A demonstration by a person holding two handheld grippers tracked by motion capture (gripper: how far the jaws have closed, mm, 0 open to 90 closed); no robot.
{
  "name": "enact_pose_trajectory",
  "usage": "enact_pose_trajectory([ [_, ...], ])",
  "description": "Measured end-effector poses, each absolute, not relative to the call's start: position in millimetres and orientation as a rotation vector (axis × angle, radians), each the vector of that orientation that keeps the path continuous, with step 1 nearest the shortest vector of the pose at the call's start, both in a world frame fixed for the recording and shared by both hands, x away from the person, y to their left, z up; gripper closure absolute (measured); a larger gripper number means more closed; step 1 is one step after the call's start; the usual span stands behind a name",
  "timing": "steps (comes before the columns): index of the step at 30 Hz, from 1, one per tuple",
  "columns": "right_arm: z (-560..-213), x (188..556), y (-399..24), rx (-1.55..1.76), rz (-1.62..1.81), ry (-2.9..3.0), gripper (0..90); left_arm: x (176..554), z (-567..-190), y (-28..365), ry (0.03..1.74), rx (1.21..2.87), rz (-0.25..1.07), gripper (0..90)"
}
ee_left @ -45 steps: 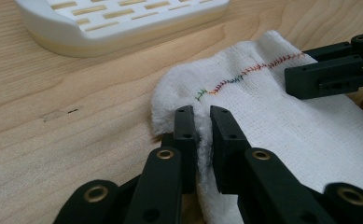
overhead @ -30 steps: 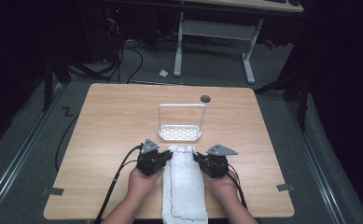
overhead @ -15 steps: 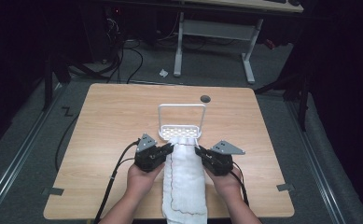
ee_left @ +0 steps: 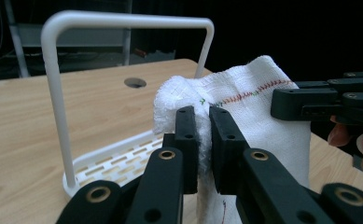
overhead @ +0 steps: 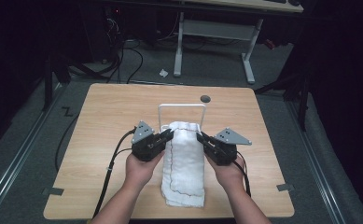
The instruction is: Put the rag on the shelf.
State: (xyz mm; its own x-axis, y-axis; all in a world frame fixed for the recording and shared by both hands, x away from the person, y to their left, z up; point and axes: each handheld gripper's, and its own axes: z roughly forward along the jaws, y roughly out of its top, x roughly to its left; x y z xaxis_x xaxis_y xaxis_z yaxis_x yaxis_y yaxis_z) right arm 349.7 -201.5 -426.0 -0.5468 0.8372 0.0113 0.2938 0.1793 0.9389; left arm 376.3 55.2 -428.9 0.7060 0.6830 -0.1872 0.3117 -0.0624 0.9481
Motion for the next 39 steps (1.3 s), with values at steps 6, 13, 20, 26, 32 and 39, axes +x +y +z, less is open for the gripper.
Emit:
enact_pose_trajectory([
  [6, -410, 351, -199, 1.028, 1.385, 1.898, 84.8, 378, -413, 56, 0.790, 1.630, 0.397, 82.8],
  [13, -393, 353, -194, 0.999, 1.393, 1.861, 84.8, 379, -394, 55, 0.762, 1.597, 0.427, 82.7],
  [20, -373, 355, -193, 0.966, 1.417, 1.819, 84.8, 381, -374, 58, 0.741, 1.573, 0.469, 82.8],
  [26, -357, 360, -193, 0.953, 1.434, 1.799, 84.8, 384, -358, 61, 0.720, 1.554, 0.499, 82.9],
  [32, -345, 363, -195, 0.937, 1.445, 1.779, 84.9, 387, -348, 61, 0.704, 1.543, 0.518, 82.9],
  [39, -338, 366, -196, 0.939, 1.450, 1.764, 84.8, 392, -343, 61, 0.704, 1.539, 0.523, 82.9],
])
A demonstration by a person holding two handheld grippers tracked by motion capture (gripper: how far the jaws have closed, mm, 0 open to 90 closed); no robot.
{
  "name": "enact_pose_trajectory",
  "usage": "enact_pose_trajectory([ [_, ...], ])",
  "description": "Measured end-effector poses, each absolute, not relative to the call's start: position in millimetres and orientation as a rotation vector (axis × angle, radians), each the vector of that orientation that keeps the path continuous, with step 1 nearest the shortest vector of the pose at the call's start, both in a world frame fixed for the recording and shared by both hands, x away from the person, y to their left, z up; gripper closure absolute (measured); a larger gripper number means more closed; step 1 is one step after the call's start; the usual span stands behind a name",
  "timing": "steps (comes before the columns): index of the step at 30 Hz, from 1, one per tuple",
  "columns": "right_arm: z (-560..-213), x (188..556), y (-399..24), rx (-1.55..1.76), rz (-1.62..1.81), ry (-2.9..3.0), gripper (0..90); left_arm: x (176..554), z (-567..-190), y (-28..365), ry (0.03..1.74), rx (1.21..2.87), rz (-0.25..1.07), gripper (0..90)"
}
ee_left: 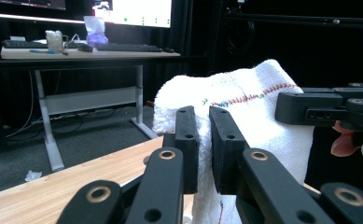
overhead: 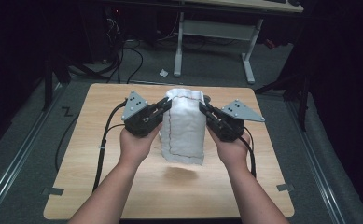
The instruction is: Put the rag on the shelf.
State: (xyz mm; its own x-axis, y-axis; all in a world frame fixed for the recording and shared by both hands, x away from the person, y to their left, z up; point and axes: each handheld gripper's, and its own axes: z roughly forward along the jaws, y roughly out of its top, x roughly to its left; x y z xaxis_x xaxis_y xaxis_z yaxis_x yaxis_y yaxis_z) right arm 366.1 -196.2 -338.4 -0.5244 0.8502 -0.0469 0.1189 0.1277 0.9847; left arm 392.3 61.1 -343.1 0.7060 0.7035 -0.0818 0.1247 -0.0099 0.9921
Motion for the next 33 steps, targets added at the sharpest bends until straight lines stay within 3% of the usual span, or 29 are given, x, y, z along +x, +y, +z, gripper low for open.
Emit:
enact_pose_trajectory([
  [21, -311, 409, -205, 0.986, 1.495, 1.716, 85.0, 435, -312, 52, 0.677, 1.566, 0.617, 83.0],
  [33, -312, 446, -205, 1.045, 1.513, 1.727, 84.9, 471, -313, 51, 0.727, 1.559, 0.595, 83.0],
])
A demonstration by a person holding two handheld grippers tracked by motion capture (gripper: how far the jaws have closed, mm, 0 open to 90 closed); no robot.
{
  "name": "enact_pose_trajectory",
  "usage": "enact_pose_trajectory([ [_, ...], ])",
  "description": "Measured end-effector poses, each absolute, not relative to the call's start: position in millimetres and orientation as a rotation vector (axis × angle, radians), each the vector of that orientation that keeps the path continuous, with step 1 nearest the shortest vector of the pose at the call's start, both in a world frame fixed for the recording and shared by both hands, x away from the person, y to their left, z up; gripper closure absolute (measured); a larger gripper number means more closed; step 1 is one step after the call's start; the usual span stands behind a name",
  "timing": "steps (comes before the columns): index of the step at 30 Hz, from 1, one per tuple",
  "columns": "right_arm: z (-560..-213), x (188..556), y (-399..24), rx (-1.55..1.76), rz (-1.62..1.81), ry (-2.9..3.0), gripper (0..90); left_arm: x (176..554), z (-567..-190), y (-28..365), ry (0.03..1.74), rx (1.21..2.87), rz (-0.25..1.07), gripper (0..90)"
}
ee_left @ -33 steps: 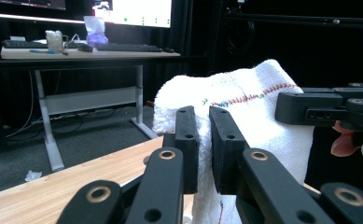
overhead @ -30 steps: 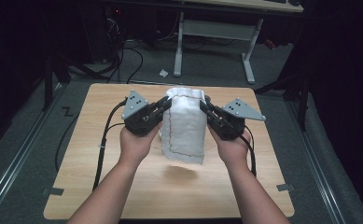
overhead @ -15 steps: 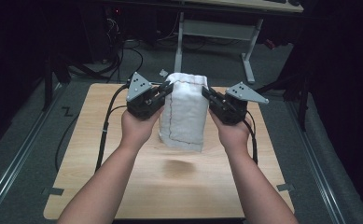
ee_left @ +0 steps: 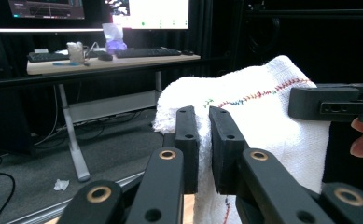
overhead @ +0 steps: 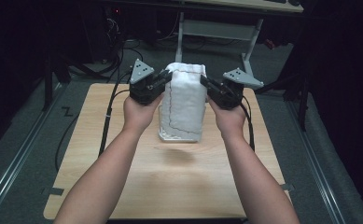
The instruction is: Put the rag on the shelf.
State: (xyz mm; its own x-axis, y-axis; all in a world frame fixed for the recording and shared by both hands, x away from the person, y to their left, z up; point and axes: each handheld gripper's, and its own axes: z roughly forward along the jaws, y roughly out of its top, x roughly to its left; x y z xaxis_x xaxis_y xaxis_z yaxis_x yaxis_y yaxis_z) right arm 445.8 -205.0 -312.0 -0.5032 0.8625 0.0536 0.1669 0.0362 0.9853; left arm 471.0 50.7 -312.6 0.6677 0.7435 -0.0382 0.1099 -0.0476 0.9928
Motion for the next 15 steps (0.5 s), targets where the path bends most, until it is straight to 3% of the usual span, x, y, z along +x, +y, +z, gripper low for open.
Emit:
enact_pose_trajectory([
  [15, -320, 480, -208, 1.079, 1.507, 1.780, 84.8, 498, -315, 48, 0.774, 1.586, 0.620, 83.0],
])
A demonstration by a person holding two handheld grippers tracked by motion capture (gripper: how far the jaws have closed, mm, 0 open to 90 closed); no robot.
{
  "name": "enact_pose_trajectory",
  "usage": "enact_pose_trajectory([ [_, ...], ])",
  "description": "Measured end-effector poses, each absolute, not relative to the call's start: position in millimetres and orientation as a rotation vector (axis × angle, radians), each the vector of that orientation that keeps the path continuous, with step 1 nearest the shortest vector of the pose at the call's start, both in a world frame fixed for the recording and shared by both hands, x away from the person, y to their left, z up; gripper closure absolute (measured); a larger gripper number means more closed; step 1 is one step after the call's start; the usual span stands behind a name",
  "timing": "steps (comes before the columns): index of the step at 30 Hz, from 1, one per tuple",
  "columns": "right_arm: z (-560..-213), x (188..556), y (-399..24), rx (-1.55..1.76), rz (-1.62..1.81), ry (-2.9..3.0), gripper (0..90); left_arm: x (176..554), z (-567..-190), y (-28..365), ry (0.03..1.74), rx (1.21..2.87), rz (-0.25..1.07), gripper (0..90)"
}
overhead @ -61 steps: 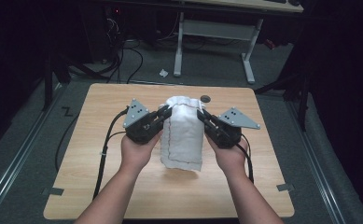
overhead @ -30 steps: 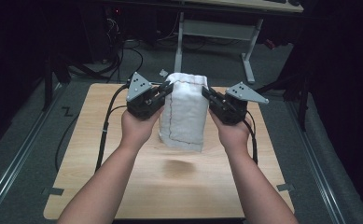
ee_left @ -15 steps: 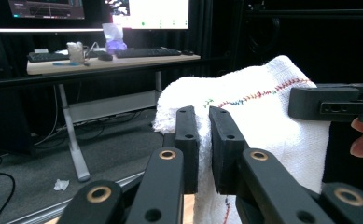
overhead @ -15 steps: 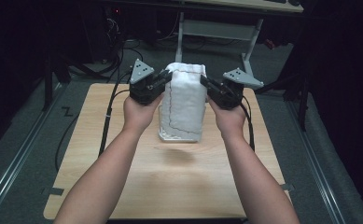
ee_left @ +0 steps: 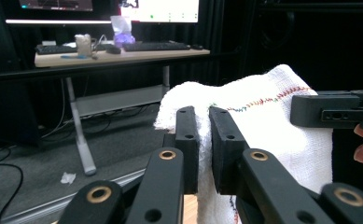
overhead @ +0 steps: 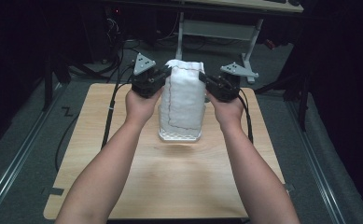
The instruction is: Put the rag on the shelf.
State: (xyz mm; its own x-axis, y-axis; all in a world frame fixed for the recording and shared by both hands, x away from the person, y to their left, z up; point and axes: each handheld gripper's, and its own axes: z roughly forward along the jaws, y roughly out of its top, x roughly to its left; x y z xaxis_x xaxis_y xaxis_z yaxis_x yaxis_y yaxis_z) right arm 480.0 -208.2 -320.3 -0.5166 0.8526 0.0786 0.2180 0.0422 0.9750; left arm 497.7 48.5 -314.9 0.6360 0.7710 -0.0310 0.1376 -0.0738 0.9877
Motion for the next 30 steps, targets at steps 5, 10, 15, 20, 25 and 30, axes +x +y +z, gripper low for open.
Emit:
enact_pose_trajectory([
  [5, -323, 489, -205, 1.082, 1.488, 1.790, 84.8, 506, -318, 48, 0.793, 1.601, 0.629, 83.0],
  [10, -327, 499, -204, 1.098, 1.454, 1.806, 84.8, 518, -325, 46, 0.845, 1.615, 0.597, 83.0],
  [15, -336, 508, -203, 1.114, 1.427, 1.834, 84.7, 527, -337, 44, 0.873, 1.657, 0.601, 83.0],
  [20, -344, 516, -203, 1.136, 1.426, 1.864, 84.6, 534, -347, 45, 0.906, 1.682, 0.571, 82.8],
  [25, -354, 523, -203, 1.164, 1.385, 1.902, 84.5, 541, -361, 43, 0.932, 1.722, 0.522, 82.7],
  [30, -364, 528, -204, 1.199, 1.363, 1.935, 84.1, 545, -371, 44, 0.954, 1.742, 0.473, 82.5],
])
